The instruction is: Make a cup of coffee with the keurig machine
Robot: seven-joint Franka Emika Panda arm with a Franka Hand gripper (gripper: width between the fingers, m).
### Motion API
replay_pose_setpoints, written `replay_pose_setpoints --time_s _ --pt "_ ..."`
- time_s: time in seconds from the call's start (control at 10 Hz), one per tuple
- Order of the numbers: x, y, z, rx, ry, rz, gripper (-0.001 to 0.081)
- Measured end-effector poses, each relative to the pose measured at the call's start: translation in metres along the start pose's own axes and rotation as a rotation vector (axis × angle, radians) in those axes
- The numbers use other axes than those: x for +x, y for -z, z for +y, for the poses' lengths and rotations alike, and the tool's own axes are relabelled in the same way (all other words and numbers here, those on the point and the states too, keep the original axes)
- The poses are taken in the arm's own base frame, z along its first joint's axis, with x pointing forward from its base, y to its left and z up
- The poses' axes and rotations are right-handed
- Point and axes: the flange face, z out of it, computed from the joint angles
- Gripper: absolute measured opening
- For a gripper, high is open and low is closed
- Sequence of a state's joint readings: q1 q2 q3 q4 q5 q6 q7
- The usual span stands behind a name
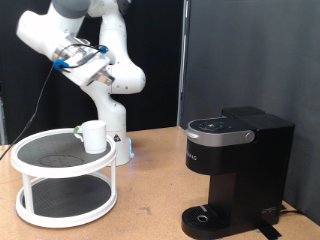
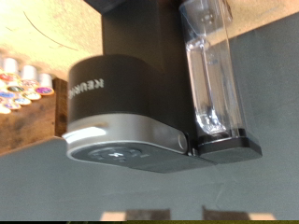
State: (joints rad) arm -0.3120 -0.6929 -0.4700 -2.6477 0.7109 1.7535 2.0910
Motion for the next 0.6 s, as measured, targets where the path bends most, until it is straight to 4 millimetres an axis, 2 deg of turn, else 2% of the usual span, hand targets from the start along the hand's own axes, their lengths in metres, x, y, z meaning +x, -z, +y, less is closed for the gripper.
replay_pose_setpoints --time_s 0.4,0.6 --pt "0.007 0.043 -0.035 0.034 -0.016 -0.033 0.0" --pt "0.015 0.055 -0.05 0.048 -0.008 -0.032 0.0"
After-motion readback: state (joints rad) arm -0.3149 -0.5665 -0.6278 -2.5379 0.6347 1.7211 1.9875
